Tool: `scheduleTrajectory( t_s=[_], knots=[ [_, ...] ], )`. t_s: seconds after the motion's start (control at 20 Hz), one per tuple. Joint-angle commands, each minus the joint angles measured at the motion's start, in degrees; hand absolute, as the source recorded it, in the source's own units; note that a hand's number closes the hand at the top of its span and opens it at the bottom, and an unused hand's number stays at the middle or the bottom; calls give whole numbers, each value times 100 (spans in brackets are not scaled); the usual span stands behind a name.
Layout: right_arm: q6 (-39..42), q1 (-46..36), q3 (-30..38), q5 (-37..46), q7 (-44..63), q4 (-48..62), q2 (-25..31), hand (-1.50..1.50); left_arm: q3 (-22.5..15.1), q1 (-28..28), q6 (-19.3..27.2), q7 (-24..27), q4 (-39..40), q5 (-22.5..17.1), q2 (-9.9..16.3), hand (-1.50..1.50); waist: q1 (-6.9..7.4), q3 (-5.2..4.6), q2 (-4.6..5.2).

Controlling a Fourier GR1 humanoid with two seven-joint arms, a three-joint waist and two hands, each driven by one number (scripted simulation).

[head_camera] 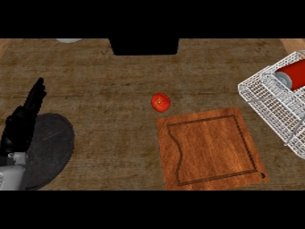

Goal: Pick the can from the cutting board and place it in the tiered basket

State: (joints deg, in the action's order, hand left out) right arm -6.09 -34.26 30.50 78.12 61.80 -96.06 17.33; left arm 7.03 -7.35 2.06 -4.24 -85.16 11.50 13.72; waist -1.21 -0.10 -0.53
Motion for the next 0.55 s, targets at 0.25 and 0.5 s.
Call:
scheduleTrajectory(
  t_s=[0.25,0.5],
  knots=[
    [1375,1701,191,-394,586,-3589,-1229,-150,97,-13,57,10,43,50,47,0,-109,4,-17],
    [1485,2992,260,-1069,433,-5362,-1709,-150,130,227,-105,98,-69,-93,50,0,-12,10,7]
  ],
)
